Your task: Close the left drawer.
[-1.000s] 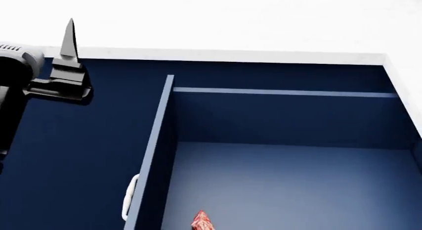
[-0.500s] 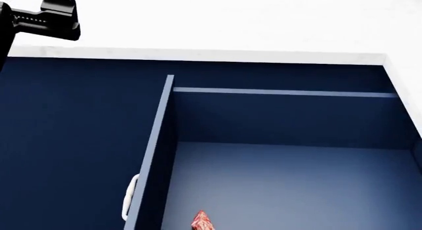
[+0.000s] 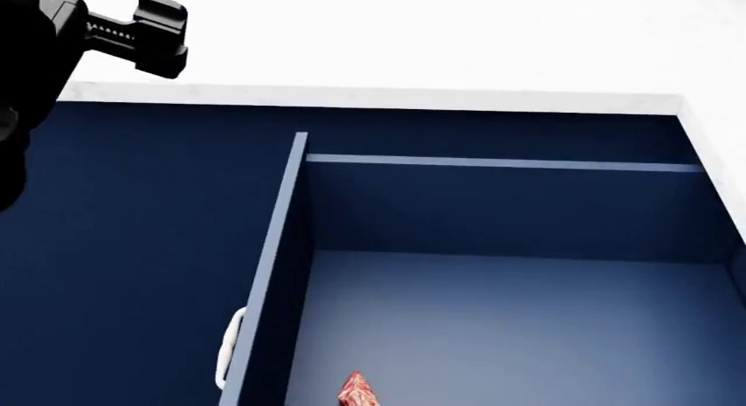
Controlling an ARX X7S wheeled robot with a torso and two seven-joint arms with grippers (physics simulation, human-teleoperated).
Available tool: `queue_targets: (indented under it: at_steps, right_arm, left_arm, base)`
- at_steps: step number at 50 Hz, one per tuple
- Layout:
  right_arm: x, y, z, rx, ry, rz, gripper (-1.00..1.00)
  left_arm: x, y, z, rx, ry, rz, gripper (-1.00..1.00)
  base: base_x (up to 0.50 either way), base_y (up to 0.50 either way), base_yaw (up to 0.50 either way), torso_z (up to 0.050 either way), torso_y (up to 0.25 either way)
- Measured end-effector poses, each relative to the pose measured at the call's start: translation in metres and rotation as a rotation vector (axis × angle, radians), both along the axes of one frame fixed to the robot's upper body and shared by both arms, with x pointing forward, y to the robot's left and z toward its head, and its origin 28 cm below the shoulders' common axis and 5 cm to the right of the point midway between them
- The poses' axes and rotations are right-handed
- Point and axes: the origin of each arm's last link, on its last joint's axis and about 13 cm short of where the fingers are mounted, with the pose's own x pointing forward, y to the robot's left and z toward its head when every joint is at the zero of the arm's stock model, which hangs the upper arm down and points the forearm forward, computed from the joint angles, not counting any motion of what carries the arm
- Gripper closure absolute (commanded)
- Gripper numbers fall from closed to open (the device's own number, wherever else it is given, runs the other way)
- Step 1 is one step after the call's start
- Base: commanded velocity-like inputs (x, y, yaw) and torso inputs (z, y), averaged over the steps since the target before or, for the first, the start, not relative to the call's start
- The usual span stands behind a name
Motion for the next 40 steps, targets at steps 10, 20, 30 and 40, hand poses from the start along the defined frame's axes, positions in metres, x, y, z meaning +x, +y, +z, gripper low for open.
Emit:
queue_targets:
  at_steps: [10, 20, 30, 40]
  right_arm:
    - [0.0, 0.0, 0.0, 0.001, 0.001, 0.001, -1.0]
    - [0.0, 0.0, 0.0, 0.002, 0.002, 0.002, -1.0]
    - [0.0, 0.0, 0.0, 0.001, 0.003, 0.002, -1.0]
    - [0.0, 0.0, 0.0, 0.0, 0.004, 0.003, -1.0]
  left_arm:
    - [0.012, -0.001, -0.01, 0.031, 0.079, 0.027, -1.0]
    - [0.02, 0.0, -0.022, 0.031, 0.145, 0.042, -1.0]
    - [0.027, 0.0, -0.043, 0.017, 0.207, 0.043, -1.0]
    - [0.032, -0.001, -0.082, 0.007, 0.29, 0.04, -1.0]
  base:
    - [0.0, 0.0, 0.0, 0.0, 0.0]
    - [0.0, 0.0, 0.0, 0.0, 0.0]
    - [0.0, 0.0, 0.0, 0.0, 0.0]
    - [0.0, 0.0, 0.0, 0.0, 0.0]
